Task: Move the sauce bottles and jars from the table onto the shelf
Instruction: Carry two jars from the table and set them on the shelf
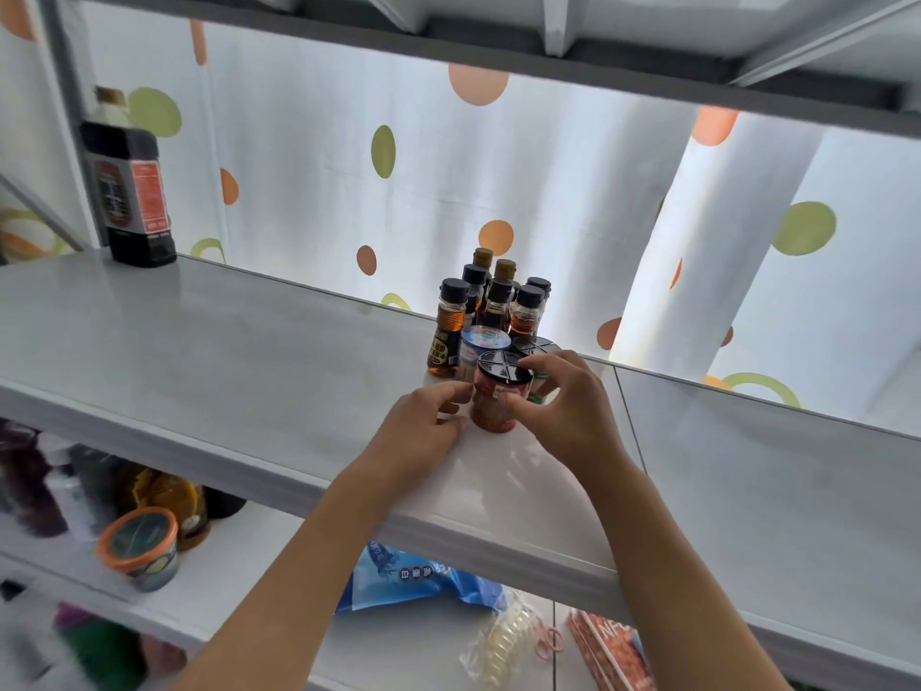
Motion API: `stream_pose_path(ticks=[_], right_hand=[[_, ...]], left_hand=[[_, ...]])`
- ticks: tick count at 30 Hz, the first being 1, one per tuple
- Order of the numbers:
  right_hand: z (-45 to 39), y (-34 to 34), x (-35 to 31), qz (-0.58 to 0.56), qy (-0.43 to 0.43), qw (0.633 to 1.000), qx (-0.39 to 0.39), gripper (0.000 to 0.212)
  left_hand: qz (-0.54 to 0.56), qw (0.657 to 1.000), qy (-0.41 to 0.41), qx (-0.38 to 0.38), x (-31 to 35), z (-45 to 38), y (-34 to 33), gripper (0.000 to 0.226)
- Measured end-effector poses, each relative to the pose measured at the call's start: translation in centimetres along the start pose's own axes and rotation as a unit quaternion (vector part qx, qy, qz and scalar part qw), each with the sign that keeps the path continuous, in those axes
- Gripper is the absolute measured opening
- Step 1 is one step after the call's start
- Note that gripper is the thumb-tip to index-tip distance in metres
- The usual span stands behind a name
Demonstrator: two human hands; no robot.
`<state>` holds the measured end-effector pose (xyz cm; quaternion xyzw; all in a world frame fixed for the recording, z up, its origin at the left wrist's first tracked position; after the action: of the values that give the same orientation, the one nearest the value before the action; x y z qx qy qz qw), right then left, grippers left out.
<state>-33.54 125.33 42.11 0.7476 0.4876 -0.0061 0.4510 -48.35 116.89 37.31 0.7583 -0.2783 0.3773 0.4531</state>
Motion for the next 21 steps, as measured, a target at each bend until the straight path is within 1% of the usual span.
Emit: stream_pose_path(ticks=[2, 5, 9, 11, 17, 18, 19, 21], right_hand=[[0.1, 0.0, 0.0, 0.000, -0.003, 1.000, 0.001, 0.046], [0.1, -0.2, 0.0, -0.008, -0.005, 1.000, 0.000, 0.046], [0.2, -0.3, 0.4, -0.018, -0.011, 1.000, -0.007, 0.047], [0.3, -0.4, 0.6, -0.016, -0.015, 1.000, -0.010, 0.047], [0.5, 0.0, 0.0, 0.001, -0.022, 1.000, -0.021, 0.054], [0.9, 0.4, -0.2, 0.005, -0.025, 1.000, -0.005, 0.054], [1.4, 1.2, -0.5, 0.012, -0.029, 0.999, 0.028, 0.051], [3.3, 2.8, -1.8, 0.020, -0.014, 0.996, 0.091, 0.039]], left_hand=[[-0.016, 1.000, 0.001, -0.002, -0.1, 0.0, -0.2, 0.043], [-0.043, 0.999, -0.003, 0.019, -0.1, 0.0, 0.1, 0.035], [-0.133, 0.990, -0.009, 0.048, -0.5, -0.2, 0.2, 0.025], [-0.171, 0.984, -0.013, 0.049, -0.7, -0.2, 0.1, 0.022], [-0.223, 0.974, -0.010, 0.044, 0.2, 0.6, 0.0, 0.023], [-0.227, 0.973, -0.001, 0.043, 0.3, 0.9, 0.0, 0.023], [-0.232, 0.972, 0.008, 0.038, 0.5, 1.0, -0.1, 0.023], [-0.240, 0.970, 0.029, 0.036, 0.8, 1.7, -0.4, 0.023]])
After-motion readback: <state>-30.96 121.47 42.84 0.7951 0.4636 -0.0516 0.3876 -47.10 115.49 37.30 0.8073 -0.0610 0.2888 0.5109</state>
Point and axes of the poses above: each hand's wrist, its own z-axis away from the middle knuckle, its own y-axis out of the back of the hand, x = y × z, the point moved 8 cm from there along -z, towards the middle knuckle, and after that the axes turned 5 degrees about z, right-handed, at the moved point
